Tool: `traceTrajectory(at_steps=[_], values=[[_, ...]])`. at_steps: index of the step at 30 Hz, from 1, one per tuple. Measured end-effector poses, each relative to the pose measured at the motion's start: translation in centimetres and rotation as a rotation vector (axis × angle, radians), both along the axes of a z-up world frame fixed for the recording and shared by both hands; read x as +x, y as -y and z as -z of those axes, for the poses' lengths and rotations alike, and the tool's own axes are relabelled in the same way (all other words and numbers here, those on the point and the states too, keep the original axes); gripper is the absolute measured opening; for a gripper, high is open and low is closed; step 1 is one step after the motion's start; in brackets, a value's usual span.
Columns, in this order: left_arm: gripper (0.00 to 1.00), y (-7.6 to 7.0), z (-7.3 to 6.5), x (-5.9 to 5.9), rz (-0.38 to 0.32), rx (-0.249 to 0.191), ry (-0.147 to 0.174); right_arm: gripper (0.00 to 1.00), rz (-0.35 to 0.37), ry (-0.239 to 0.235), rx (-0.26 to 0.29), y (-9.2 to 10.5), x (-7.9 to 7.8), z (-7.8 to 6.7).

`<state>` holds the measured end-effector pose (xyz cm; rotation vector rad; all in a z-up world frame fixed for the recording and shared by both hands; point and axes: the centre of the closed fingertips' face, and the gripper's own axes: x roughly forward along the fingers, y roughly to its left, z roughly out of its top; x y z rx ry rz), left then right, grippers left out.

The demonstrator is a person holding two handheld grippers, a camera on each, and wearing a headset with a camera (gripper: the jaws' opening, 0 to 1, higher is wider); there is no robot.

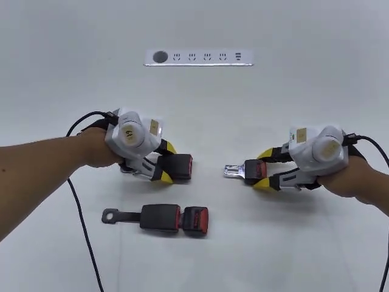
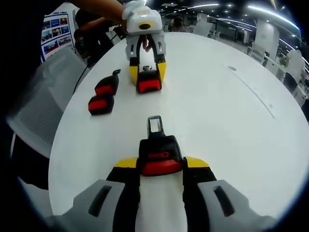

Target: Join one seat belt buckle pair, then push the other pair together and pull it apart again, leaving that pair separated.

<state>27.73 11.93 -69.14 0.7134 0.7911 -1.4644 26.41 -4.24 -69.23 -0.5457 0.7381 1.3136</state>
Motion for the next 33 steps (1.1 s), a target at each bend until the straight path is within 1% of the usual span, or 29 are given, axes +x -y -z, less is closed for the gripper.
traceTrajectory(at_steps=[8,10,14,16,23,24,27,29,30,31,32,33], values=[[0.34,0.1,-0.2,-0.1,0.0,0.002,0.002,0.33,0.012,-0.005,0.001,1.0,0.0,-0.2],[0.34,0.1,-0.2,-0.1,0.0,0.003,0.001,0.33,0.016,-0.006,0.001,1.4,0.3,-0.1],[0.34,0.0,-0.2,-0.1,0.004,0.005,0.002,0.33,0.017,-0.013,0.001,1.8,-0.1,-0.3],[0.34,0.1,-0.2,-0.1,0.004,0.008,0.002,0.33,0.016,-0.014,0.004,1.8,0.1,-0.3],[0.35,0.1,-0.3,-0.3,0.009,0.015,0.004,0.34,0.004,-0.012,-0.003,1.7,0.1,-0.4],[0.35,0.2,-0.4,-0.3,0.015,0.018,0.009,0.34,-0.002,-0.008,-0.003,1.7,0.0,-0.4],[0.35,0.3,-0.6,-0.4,0.015,0.024,0.012,0.34,-0.004,-0.009,0.003,1.7,0.2,-0.4],[0.35,0.3,-0.5,-0.4,0.014,0.025,0.011,0.34,-0.001,-0.008,-0.001,1.7,0.2,-0.4],[0.35,0.4,-0.6,-0.5,0.009,0.031,0.011,0.34,0.017,-0.005,-0.01,1.7,0.3,-0.4],[0.35,0.3,-0.6,-0.4,-0.011,0.045,0.015,0.35,0.035,-0.004,-0.018,1.7,0.3,-0.3],[0.36,0.4,-0.8,-0.6,-0.004,0.033,0.015,0.38,0.048,0.0,-0.022,1.7,0.3,-0.3],[0.38,0.8,-1.4,-0.8,-0.026,-0.008,-0.008,0.41,0.054,-0.005,-0.021,1.8,0.3,-0.3]])
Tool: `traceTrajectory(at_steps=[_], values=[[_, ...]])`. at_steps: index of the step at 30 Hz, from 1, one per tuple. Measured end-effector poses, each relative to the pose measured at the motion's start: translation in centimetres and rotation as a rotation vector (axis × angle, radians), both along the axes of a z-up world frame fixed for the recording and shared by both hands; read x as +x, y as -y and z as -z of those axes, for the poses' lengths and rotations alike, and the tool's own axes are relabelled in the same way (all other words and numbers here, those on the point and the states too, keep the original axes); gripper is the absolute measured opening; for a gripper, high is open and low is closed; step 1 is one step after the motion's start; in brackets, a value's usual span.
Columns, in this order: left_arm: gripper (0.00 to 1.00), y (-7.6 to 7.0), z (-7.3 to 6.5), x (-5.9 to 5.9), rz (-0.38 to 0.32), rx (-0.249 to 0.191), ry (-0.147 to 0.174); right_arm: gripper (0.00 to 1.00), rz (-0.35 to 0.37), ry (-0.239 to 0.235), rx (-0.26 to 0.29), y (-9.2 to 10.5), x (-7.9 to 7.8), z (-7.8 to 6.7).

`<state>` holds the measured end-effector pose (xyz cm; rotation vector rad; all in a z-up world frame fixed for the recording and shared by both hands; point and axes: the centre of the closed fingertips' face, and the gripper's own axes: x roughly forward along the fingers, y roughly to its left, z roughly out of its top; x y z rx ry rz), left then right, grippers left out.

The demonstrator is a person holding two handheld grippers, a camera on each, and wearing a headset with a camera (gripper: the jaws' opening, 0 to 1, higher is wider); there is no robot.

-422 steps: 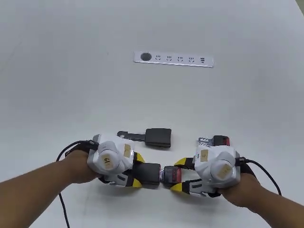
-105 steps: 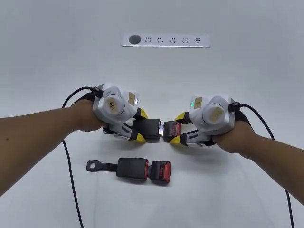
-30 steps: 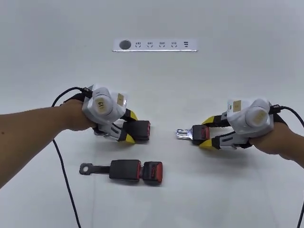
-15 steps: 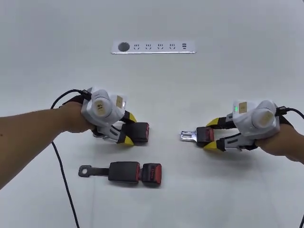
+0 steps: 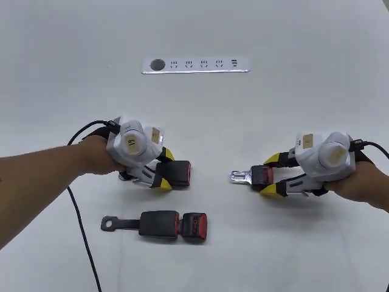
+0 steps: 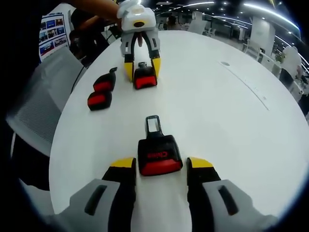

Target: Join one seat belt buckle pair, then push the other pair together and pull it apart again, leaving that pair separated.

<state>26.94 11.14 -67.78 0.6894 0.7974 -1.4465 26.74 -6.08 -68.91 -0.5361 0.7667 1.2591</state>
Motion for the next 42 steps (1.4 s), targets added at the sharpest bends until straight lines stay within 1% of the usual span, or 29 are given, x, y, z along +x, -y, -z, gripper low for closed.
traceTrajectory(at_steps=[1,2,4,5,7,9,10,11,12,13,14,15,17,18,19,21,22,24,25,26,28,29,31,32,34,36,38,40,42], values=[[0.41,-0.1,-0.2,0.0,-0.031,-0.011,-0.016,0.45,0.009,-0.003,0.018,0.0,0.1,-0.2],[0.45,-0.3,-0.4,0.5,-0.057,-0.014,-0.008,0.5,0.025,-0.007,0.035,-0.1,0.1,-0.3],[0.54,-0.4,-0.7,1.0,-0.089,-0.025,-0.001,0.61,0.055,0.0,0.046,-0.1,0.4,-0.6],[0.57,-0.5,-0.9,1.1,-0.109,-0.03,-0.002,0.62,0.065,0.011,0.054,-0.1,0.4,-0.9],[0.63,-0.9,-1.2,1.4,-0.149,-0.032,0.0,0.63,0.083,0.028,0.06,-0.2,0.6,-1.2],[0.69,-1.0,-1.6,1.5,-0.196,-0.049,-0.007,0.68,0.117,0.046,0.069,-0.2,1.0,-1.7],[0.7,-1.0,-1.8,1.5,-0.212,-0.062,-0.016,0.7,0.14,0.044,0.071,-0.1,1.3,-1.5],[0.69,-1.0,-2.2,1.4,-0.24,-0.073,-0.026,0.71,0.174,0.039,0.086,-0.1,1.5,-1.6],[0.69,-1.1,-2.4,1.4,-0.26,-0.075,-0.027,0.7,0.187,0.045,0.097,-0.2,1.6,-1.9],[0.7,-1.5,-1.9,1.6,-0.291,-0.082,-0.024,0.7,0.212,0.056,0.102,-0.1,1.7,-2.2],[0.72,-1.6,-1.9,1.6,-0.3,-0.088,-0.024,0.7,0.225,0.059,0.102,0.0,1.8,-2.2],[0.74,-1.6,-2.3,1.6,-0.337,-0.113,-0.031,0.72,0.24,0.062,0.107,0.1,1.8,-2.3],[0.78,-1.9,-2.8,1.9,-0.391,-0.131,-0.035,0.75,0.284,0.077,0.122,0.1,1.9,-2.8],[0.8,-2.3,-3.1,2.0,-0.434,-0.143,-0.04,0.77,0.308,0.086,0.134,0.0,1.8,-3.4],[0.81,-2.4,-3.3,2.0,-0.453,-0.154,-0.042,0.78,0.322,0.092,0.142,-0.1,1.7,-3.7],[0.85,-3.1,-3.9,2.4,-0.514,-0.189,-0.029,0.8,0.356,0.114,0.159,-0.3,2.1,-4.2],[0.87,-3.4,-4.1,2.4,-0.535,-0.198,-0.026,0.8,0.374,0.123,0.159,-0.3,2.0,-4.5],[0.92,-3.6,-5.1,2.3,-0.585,-0.228,-0.02,0.84,0.415,0.136,0.184,-0.7,1.8,-5.5],[0.93,-3.9,-5.5,2.4,-0.612,-0.24,-0.009,0.85,0.428,0.143,0.191,-0.7,1.7,-5.9],[0.96,-4.0,-5.6,2.3,-0.618,-0.239,-0.006,0.86,0.437,0.148,0.194,-0.8,1.7,-6.1],[1.0,-4.5,-6.5,2.1,-0.648,-0.263,0.016,0.86,0.464,0.15,0.206,-0.9,1.5,-6.5],[1.0,-4.7,-6.6,1.9,-0.659,-0.271,0.009,0.87,0.477,0.167,0.211,-0.9,1.4,-6.9],[1.0,-5.3,-7.3,1.6,-0.699,-0.29,0.011,0.89,0.497,0.172,0.226,-1.2,1.0,-7.6],[1.0,-5.5,-7.8,1.3,-0.713,-0.302,0.015,0.9,0.507,0.171,0.233,-1.2,0.9,-7.6],[1.0,-5.8,-8.5,0.4,-0.724,-0.305,0.025,0.91,0.518,0.179,0.236,-1.3,0.6,-7.8],[1.0,-6.3,-8.5,0.0,-0.741,-0.316,0.031,0.92,0.528,0.192,0.247,-1.5,0.0,-8.3],[1.0,-6.8,-9.2,-0.6,-0.768,-0.338,0.041,0.93,0.533,0.2,0.253,-1.8,-0.7,-8.9],[1.0,-7.4,-10.0,-1.2,-0.786,-0.344,0.056,0.93,0.527,0.206,0.263,-2.1,-1.5,-9.3],[1.0,-8.0,-10.7,-1.7,-0.806,-0.377,0.065,0.93,0.526,0.21,0.264,-2.2,-2.1,-9.5]])
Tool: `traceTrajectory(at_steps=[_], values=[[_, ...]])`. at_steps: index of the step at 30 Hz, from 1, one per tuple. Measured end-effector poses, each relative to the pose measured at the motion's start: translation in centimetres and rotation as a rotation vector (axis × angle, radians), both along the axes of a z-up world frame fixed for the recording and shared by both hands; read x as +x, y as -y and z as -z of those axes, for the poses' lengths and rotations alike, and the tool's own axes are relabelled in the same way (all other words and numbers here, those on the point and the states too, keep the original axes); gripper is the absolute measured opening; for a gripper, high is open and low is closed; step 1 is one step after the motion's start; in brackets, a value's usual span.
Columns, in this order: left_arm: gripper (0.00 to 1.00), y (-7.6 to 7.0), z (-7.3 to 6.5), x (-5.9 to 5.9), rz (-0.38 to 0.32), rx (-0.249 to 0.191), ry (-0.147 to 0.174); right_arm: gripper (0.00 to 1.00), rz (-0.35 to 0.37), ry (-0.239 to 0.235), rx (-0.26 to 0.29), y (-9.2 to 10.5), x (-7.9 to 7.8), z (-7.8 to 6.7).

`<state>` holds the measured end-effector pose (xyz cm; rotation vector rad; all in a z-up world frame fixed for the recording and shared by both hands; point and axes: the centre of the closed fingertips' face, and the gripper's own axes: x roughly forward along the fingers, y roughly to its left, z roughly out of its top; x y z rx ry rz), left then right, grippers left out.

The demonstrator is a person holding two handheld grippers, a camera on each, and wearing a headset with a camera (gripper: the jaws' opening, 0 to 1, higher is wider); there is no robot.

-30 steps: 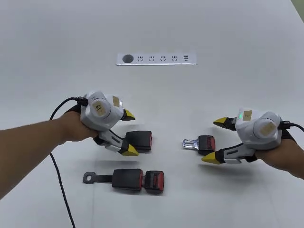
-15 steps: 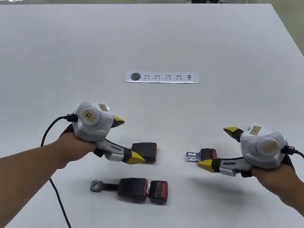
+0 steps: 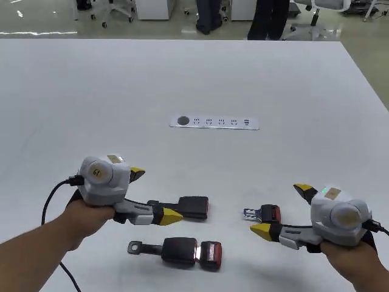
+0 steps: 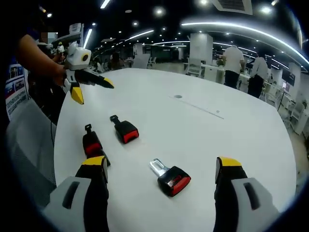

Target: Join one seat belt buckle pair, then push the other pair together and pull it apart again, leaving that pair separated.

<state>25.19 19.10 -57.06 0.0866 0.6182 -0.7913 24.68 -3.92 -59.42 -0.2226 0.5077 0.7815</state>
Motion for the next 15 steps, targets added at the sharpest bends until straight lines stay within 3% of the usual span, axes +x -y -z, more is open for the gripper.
traceTrajectory(at_steps=[3,6,8,15], values=[[1.0,-0.5,-1.2,-1.2,-0.037,-0.015,0.019,0.93,-0.002,0.018,0.009,-0.5,-1.2,-1.1],[1.0,-1.4,-1.8,-2.2,-0.069,-0.031,0.033,0.94,-0.002,0.039,0.011,-0.5,-1.6,-1.2],[1.0,-2.1,-1.9,-2.5,-0.096,-0.061,0.033,0.94,0.001,0.046,0.02,-0.7,-2.1,-1.7],[1.0,-4.1,-2.3,-6.1,-0.142,-0.061,0.04,0.94,0.001,0.083,0.034,-0.9,-4.4,-2.7]])
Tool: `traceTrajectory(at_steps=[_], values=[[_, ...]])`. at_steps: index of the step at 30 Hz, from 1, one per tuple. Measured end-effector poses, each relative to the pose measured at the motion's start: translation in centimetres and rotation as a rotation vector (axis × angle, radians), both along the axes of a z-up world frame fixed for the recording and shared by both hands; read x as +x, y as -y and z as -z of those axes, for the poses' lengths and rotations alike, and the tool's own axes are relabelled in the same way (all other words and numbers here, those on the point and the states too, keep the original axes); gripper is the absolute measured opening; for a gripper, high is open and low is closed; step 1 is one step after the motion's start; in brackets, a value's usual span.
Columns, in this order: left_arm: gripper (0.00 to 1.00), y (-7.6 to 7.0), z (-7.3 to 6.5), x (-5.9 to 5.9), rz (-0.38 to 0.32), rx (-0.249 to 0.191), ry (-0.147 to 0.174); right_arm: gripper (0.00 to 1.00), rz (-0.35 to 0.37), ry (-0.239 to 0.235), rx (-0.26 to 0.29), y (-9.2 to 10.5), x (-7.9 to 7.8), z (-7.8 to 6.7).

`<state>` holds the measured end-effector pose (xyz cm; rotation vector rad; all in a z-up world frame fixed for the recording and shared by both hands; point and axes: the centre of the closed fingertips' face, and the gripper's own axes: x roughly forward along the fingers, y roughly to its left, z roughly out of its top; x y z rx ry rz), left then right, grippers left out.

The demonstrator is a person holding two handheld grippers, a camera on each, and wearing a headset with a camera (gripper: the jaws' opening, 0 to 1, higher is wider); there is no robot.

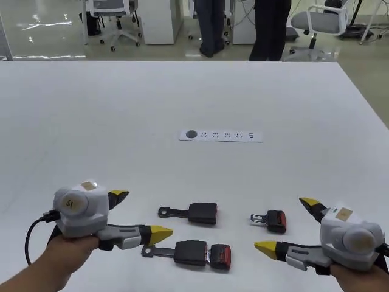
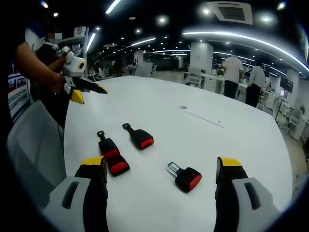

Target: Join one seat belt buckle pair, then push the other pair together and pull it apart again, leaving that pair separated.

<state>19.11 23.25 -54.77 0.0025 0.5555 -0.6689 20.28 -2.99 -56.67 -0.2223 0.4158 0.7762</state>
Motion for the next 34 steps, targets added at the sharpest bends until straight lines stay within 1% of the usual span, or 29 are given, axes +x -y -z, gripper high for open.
traceTrajectory(at_steps=[1,2,3,4,6,8,9,10,12,14,19,21,23,24,28,31,34], values=[[1.0,-0.2,0.0,-0.4,-0.007,0.001,0.002,0.95,0.002,0.004,-0.002,0.1,-0.3,-0.2],[1.0,-0.9,-0.1,-0.7,-0.02,-0.009,0.008,0.95,0.003,0.007,-0.002,0.2,-0.5,-0.3],[1.0,-1.0,-0.2,-0.8,-0.024,-0.016,0.009,0.94,0.006,0.01,-0.001,0.3,-0.7,-0.3],[1.0,-1.3,-0.2,-1.2,-0.031,-0.026,0.01,0.95,0.012,0.015,0.002,0.5,-1.0,-0.5],[1.0,-1.3,-0.3,-1.9,-0.031,-0.023,0.016,0.95,0.027,0.015,0.008,0.7,-1.6,-0.6],[1.0,-1.6,-0.4,-2.5,-0.028,-0.023,0.024,0.95,0.035,0.016,0.008,0.8,-2.2,-0.7],[1.0,-1.6,-0.5,-2.6,-0.027,-0.022,0.026,0.95,0.037,0.017,0.008,0.9,-2.2,-0.6],[1.0,-1.6,-0.4,-3.1,-0.02,-0.013,0.033,0.95,0.044,0.019,0.009,1.0,-2.7,-0.6],[1.0,-1.7,-0.5,-3.6,-0.015,-0.01,0.04,0.96,0.056,0.019,0.011,0.9,-3.5,-0.7],[1.0,-1.5,-0.7,-4.2,-0.013,-0.009,0.049,0.96,0.073,0.024,0.02,1.2,-3.6,-0.8],[1.0,-2.0,-0.9,-4.8,-0.012,-0.007,0.066,0.96,0.095,0.033,0.025,1.3,-4.9,-0.9],[1.0,-2.1,-1.1,-5.1,-0.013,-0.007,0.072,0.96,0.099,0.033,0.022,1.6,-5.1,-0.9],[1.0,-2.0,-1.1,-5.3,-0.014,-0.006,0.074,0.96,0.106,0.041,0.026,1.7,-5.4,-1.1],[1.0,-1.9,-1.2,-5.6,-0.012,-0.007,0.075,0.96,0.113,0.038,0.031,1.6,-5.7,-1.1],[1.0,-2.0,-1.0,-6.3,-0.007,-0.004,0.075,0.97,0.129,0.045,0.023,1.9,-6.5,-1.1],[1.0,-1.8,-1.0,-6.7,-0.006,0.0,0.073,0.97,0.142,0.046,0.02,2.4,-7.0,-1.2],[1.0,-2.2,-1.1,-7.0,-0.008,-0.003,0.081,0.98,0.153,0.045,0.018,2.8,-7.3,-1.2]])
